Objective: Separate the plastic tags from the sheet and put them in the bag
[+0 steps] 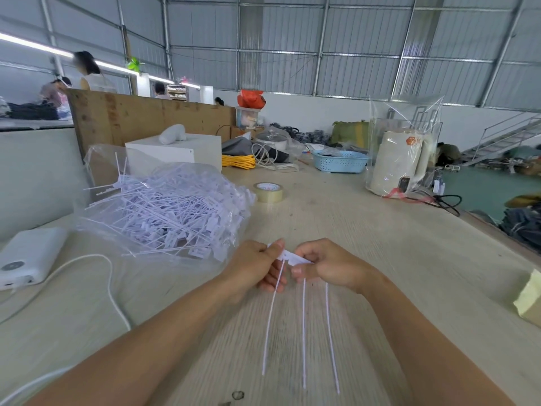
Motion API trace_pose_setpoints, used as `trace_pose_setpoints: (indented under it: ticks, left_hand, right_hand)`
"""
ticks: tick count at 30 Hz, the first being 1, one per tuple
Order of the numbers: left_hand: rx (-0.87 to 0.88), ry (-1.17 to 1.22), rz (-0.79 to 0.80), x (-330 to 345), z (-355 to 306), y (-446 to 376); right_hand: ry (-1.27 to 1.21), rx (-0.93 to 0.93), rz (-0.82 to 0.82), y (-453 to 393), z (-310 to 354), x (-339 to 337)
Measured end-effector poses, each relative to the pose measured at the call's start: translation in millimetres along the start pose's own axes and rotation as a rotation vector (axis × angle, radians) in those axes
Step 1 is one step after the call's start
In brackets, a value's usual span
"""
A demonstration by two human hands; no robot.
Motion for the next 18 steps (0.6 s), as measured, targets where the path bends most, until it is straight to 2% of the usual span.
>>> trace_pose_setpoints:
  ticks: [6, 13, 18]
  left_hand:
    - [0.019, -0.067, -0.004, 4.2, 1.6, 0.5]
    - [0.154, -0.107, -0.125, 0.7, -10.0, -0.9]
    - [0.098, -0.116, -0.12, 0.6, -16.3, -1.9]
  right_hand:
    - [-0.058, -0.027, 0.077, 1.5, 4.5, 7.6]
    - [-0.002, -0.055, 0.016, -0.3, 9.0, 7.7]
    - [0.032, -0.147, -0.074, -1.1, 14.5, -1.7]
Point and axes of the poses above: each hand's wrist, its own y-axis away from the middle knuckle, its own x-axis out of the palm, z = x × y, the point moved 8 cm from there along -y, towards the middle knuckle, and after that the axes turned 5 degrees about y, right-handed, at the moved point
